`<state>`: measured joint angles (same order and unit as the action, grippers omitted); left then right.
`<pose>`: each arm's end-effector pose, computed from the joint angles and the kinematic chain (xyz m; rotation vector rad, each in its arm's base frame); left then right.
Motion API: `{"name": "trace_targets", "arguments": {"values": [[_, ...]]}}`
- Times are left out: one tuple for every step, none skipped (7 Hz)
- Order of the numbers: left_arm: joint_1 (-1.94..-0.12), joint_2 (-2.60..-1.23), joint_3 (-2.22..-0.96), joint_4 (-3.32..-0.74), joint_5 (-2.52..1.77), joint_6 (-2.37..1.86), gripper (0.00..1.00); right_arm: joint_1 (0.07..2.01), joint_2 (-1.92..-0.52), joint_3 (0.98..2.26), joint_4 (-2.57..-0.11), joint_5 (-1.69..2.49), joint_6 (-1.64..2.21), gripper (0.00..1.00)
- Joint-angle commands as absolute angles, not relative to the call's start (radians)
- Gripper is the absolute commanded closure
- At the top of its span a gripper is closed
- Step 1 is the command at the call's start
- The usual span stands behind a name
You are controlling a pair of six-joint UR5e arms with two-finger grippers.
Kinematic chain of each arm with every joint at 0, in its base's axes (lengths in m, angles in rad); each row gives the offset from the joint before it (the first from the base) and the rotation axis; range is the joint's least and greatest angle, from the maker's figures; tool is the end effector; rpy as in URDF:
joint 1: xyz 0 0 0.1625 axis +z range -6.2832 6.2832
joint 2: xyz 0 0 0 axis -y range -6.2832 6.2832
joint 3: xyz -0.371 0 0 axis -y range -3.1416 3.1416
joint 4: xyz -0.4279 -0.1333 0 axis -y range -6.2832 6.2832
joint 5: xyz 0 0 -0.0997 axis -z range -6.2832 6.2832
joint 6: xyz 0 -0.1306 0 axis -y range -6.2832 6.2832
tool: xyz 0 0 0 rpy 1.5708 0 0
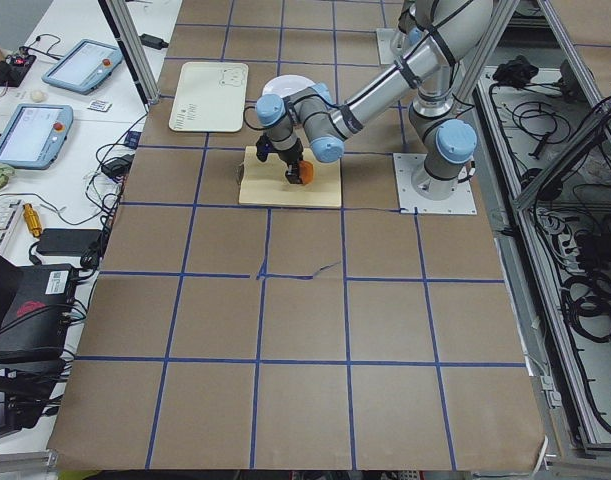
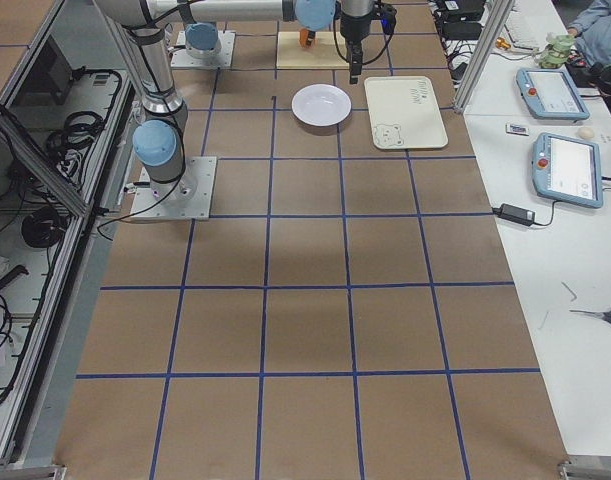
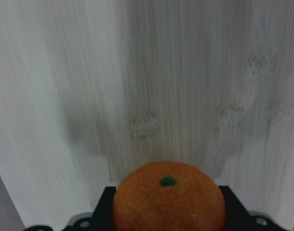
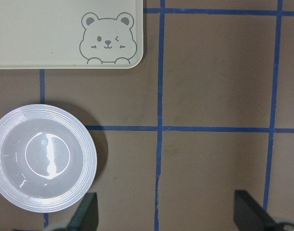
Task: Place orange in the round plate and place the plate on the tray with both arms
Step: 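Close the left gripper around the tangerine, then lift the tangerine with the left gripper and carry it over the white plate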
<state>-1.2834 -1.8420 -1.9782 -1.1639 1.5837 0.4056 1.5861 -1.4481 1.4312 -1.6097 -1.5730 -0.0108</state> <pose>0.0137 -0.5105 0.0988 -0.1820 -3.0303 -0.3970 0.1419 -0.5780 0.4131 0.0409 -3.1380 0.0876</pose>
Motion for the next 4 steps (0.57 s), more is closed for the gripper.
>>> {"name": "trace_targets", "arguments": {"values": [[-1.298, -1.848, -1.816, -1.257, 1.559, 0.288, 1.00, 1.586, -1.448, 1.431, -1.609, -1.572, -0.011, 0.00], [-1.324, -1.848, -1.731, -1.331, 1.511, 0.235, 1.00, 1.586, -1.448, 1.431, -1.609, -1.572, -0.011, 0.00], [-1.383, -1.850, -1.683, -1.335, 1.506, 0.141, 1.00, 1.586, -1.448, 1.431, -1.609, -1.574, -0.011, 0.00], [-1.449, -1.851, -1.674, -1.316, 1.485, 0.042, 1.00, 1.586, -1.448, 1.433, -1.609, -1.574, -0.011, 0.00]]}}
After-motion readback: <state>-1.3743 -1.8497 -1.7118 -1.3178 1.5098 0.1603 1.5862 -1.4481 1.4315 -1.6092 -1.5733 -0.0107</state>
